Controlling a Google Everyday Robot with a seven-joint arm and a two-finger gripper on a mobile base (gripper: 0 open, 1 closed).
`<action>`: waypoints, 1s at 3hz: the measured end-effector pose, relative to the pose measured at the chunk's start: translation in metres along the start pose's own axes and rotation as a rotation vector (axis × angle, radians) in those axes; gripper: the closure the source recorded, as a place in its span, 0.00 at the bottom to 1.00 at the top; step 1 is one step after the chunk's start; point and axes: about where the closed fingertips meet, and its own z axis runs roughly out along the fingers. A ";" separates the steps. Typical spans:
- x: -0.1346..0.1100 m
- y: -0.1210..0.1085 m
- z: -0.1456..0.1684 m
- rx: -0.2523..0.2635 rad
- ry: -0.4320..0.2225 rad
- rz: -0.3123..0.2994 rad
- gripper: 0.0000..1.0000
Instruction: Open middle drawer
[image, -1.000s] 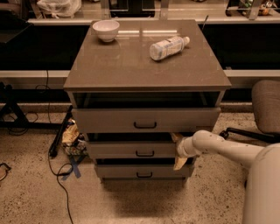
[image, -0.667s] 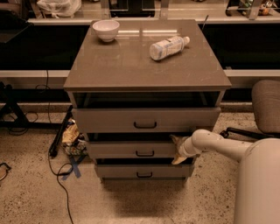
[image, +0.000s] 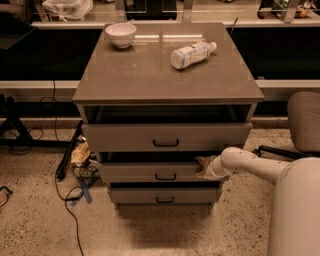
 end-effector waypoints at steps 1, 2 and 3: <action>-0.002 -0.003 -0.006 0.000 0.000 0.000 1.00; -0.002 -0.003 -0.006 0.000 0.000 0.000 1.00; -0.002 -0.003 -0.006 0.000 0.000 0.000 0.81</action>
Offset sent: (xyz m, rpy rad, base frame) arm -0.1710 -0.1655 0.0825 0.0028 -0.0052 -0.3418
